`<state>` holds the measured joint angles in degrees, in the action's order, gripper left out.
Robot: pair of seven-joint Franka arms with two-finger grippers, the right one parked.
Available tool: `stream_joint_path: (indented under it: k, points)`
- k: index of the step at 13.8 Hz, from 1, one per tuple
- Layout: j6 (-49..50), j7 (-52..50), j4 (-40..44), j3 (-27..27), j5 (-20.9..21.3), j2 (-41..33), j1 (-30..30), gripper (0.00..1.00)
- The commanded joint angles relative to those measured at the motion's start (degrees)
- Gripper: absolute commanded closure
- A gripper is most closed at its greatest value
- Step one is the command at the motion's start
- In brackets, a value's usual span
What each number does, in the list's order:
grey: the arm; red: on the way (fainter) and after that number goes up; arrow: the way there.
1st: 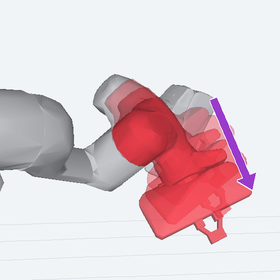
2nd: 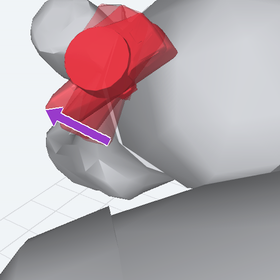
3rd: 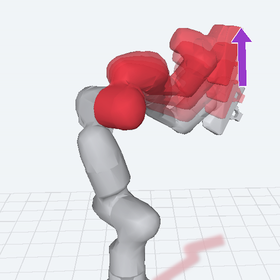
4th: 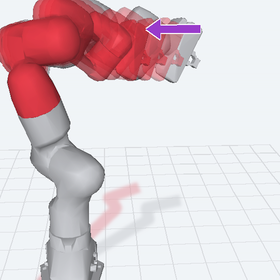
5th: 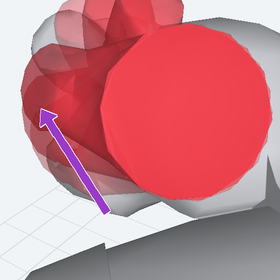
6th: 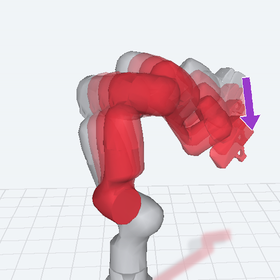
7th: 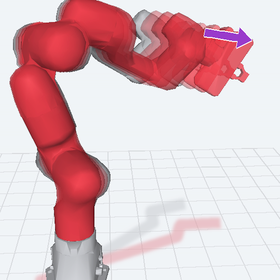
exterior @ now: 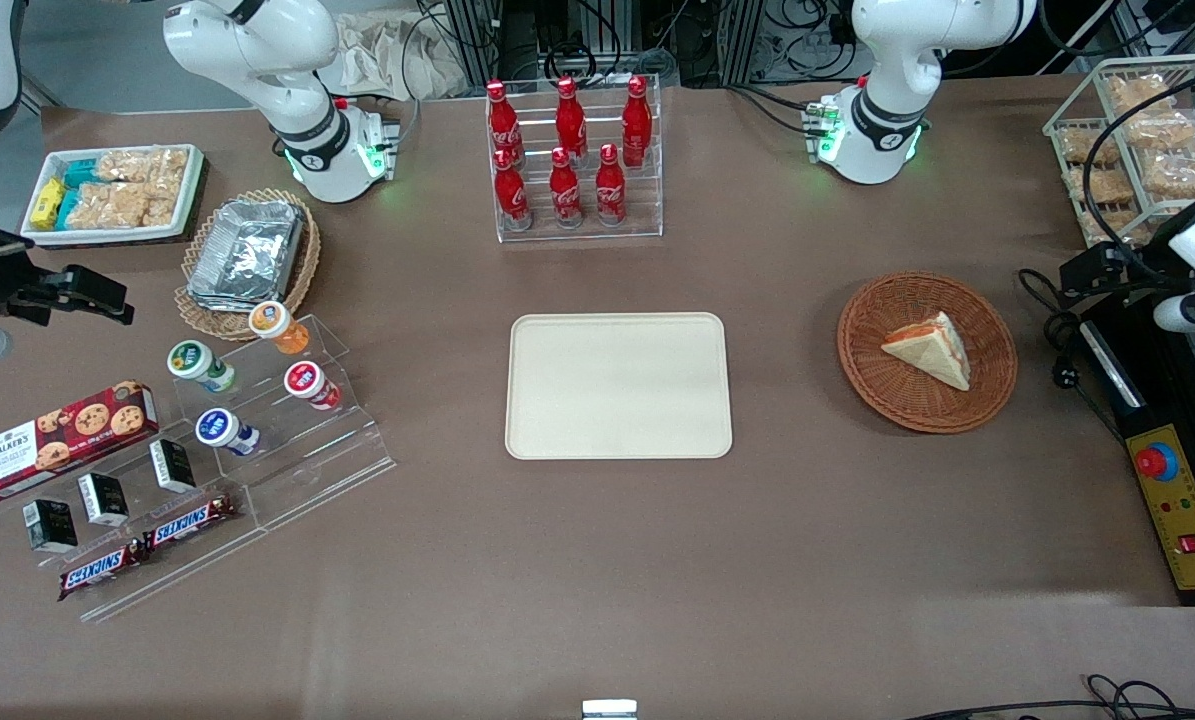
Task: Place sandwich from basket to tray
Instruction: 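Move the left gripper over the wicker basket holding the sandwich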
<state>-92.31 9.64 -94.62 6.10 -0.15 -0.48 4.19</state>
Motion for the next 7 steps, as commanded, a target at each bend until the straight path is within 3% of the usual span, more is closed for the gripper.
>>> stream_joint_path:
  k: [1, 7]
  points:
    - [1.3, 0.5, 1.5, 0.7, -0.5, 0.2, 0.7, 0.0]
    - [2.6, 0.6, 1.5, 0.7, -0.6, 0.4, 0.8, 0.0]
